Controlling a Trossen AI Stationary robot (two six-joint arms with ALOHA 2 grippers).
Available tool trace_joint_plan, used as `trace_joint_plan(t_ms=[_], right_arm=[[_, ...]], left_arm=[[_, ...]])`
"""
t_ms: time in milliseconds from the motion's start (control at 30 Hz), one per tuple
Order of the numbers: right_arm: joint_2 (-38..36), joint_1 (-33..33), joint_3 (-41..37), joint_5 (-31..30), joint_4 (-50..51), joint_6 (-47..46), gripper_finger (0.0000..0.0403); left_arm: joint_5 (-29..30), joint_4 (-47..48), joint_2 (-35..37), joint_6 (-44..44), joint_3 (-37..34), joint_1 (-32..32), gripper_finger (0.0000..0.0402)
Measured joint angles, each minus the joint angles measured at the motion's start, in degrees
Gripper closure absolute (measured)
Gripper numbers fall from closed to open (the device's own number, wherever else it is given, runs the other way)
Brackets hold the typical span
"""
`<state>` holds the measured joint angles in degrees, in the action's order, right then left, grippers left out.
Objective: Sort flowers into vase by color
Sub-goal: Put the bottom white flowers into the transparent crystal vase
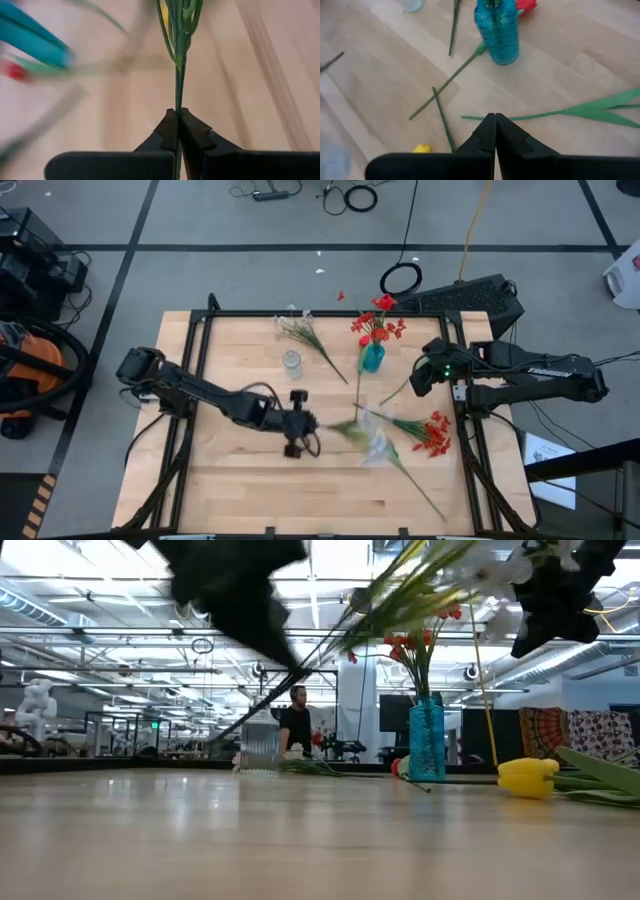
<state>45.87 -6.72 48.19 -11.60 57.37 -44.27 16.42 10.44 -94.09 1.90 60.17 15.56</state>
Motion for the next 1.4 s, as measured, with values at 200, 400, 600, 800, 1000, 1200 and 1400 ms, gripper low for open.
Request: trace_joint_plan(t_ms=[200,400,600,800,1000,1200,1400], right_arm=[[0.04,3.67,0.0,-0.23,0.95,-2.35,0.0403],[0.02,7.15,0.0,-0.58,0.85,-5.25,0.0403],[0.0,9.99,-0.02,-3.71,0.63,-8.23,0.0403],[0.02,10.95,-0.02,-8.13,-1.51,-9.53,0.0403],[0.02,10.97,-0.02,-11.39,-6.79,-9.53,0.0403],[0.02,10.97,-0.02,-12.63,-9.15,-9.53,0.0403],[0.02,10.97,-0.02,-14.28,-9.18,-10.03,0.0403]], left_arm=[[3.85,-7.74,4.85,-0.33,-4.82,-1.44,0.0391],[10.83,-36.88,12.73,-1.35,-19.12,-4.1,0.0391],[16.09,-59.8,19.9,1.16,-32.79,-7.36,0.0391],[18.06,-75.64,22.98,8.69,-38.24,-13.47,0.0392],[8.88,-75.51,22.95,6.06,-39.02,-22.86,0.0392],[2.66,-73.39,22.95,3.74,-39.03,-28.66,0.0392],[-1.68,-69.85,22.93,1.43,-39.02,-30.2,0.0392]])
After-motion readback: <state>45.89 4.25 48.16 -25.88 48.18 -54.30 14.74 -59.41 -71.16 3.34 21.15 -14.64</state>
